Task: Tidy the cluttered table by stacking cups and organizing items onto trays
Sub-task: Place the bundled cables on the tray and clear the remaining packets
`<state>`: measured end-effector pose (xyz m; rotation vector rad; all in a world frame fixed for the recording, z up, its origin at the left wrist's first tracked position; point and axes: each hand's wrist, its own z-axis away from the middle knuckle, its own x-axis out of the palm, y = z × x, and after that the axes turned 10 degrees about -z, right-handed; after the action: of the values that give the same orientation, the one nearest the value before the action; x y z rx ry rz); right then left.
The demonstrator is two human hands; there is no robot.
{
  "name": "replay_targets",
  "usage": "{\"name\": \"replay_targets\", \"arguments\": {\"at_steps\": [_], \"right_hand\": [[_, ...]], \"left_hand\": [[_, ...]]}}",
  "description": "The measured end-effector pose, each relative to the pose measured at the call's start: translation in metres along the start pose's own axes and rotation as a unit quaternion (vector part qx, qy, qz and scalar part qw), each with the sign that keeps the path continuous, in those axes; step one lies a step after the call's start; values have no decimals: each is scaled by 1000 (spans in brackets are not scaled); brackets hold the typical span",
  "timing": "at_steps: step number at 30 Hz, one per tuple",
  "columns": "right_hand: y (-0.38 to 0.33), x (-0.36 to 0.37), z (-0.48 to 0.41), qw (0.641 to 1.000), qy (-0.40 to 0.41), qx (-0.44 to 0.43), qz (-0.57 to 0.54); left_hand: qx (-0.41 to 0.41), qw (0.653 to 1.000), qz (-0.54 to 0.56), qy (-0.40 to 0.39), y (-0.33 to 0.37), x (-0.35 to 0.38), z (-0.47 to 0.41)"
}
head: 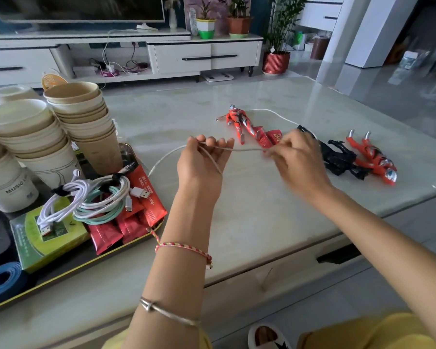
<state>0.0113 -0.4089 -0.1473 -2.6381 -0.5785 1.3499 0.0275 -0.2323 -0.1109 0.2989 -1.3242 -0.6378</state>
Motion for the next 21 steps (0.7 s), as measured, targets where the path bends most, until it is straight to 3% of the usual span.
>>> {"name": "replay_targets", "arguments": {"at_steps": [3, 5, 9, 11, 14, 15, 16, 18, 19, 21], "right_hand": [[27, -9, -3, 985, -43, 153, 71], [38, -13, -5, 971, -50, 234, 22], [44, -14, -15, 947, 36, 302, -105], [43, -15, -20, 909, 66, 352, -213], [30, -21, -27, 801, 76, 419, -420], [25, -23, -27, 780, 71, 428, -451], [19, -25, -26, 797, 62, 423, -427], [7, -30, -24, 904, 26, 352, -243], [-2, -33, -21, 940, 8, 294, -173], [-24, -38, -16, 947, -59, 219, -229]], "left_hand": [[-22, 999, -41, -12, 0, 1, 4], [-40, 995, -89, -17, -6, 2, 7], [-49, 983, -177, -21, -12, 5, 10], [-51, 976, -208, -33, -8, 4, 12], [-51, 965, -254, -49, -2, 1, 14], [-51, 962, -261, -56, -1, 1, 16], [-51, 961, -263, -66, -1, 1, 17], [-53, 962, -253, -91, 0, 0, 20], [-53, 963, -244, -104, 0, 0, 21], [-56, 966, -218, -127, 1, -1, 23]]}}
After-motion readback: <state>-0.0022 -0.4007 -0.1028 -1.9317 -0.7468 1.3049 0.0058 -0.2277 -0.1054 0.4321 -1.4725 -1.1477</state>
